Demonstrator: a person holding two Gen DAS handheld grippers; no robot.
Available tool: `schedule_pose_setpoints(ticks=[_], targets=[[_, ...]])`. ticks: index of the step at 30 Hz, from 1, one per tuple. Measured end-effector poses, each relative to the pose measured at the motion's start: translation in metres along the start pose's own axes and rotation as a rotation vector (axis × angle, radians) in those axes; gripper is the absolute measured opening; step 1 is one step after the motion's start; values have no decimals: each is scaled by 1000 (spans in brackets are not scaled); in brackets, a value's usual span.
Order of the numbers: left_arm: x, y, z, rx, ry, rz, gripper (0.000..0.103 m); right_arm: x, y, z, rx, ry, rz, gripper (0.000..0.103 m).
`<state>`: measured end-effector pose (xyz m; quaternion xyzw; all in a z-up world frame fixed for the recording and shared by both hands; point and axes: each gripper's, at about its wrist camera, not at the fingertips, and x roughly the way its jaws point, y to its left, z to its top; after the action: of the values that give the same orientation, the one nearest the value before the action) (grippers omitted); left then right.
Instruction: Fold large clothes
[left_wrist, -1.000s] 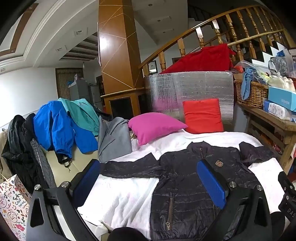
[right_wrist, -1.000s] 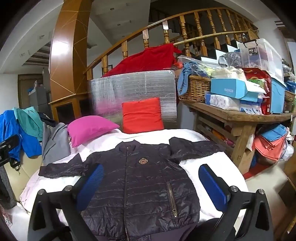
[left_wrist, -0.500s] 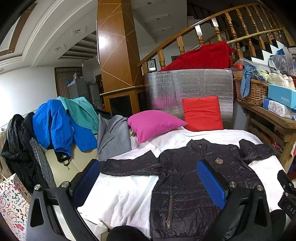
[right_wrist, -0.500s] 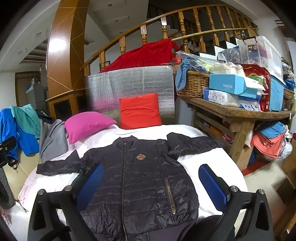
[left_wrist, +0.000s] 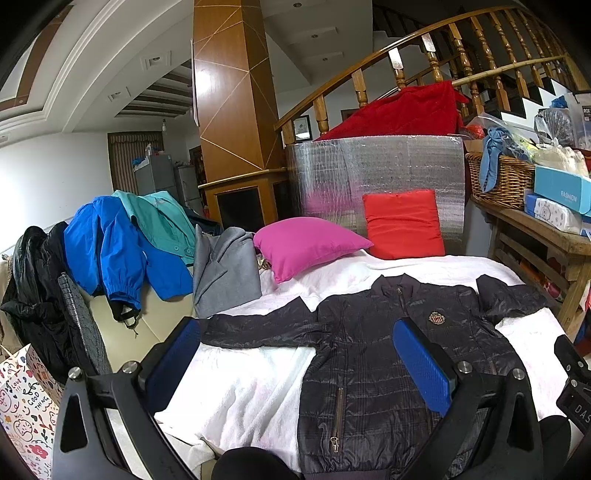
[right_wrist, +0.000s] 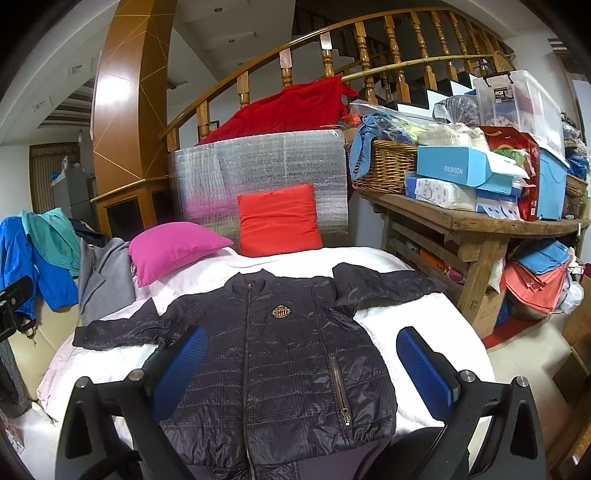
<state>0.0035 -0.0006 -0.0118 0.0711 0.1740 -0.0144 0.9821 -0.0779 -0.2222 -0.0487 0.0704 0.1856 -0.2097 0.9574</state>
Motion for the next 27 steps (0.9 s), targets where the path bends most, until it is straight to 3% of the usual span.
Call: schedule_pose_setpoints(ticks=[27], targets=[[1,1,-1,-3,3,-7,103,1,2,5,4,5,0,103]])
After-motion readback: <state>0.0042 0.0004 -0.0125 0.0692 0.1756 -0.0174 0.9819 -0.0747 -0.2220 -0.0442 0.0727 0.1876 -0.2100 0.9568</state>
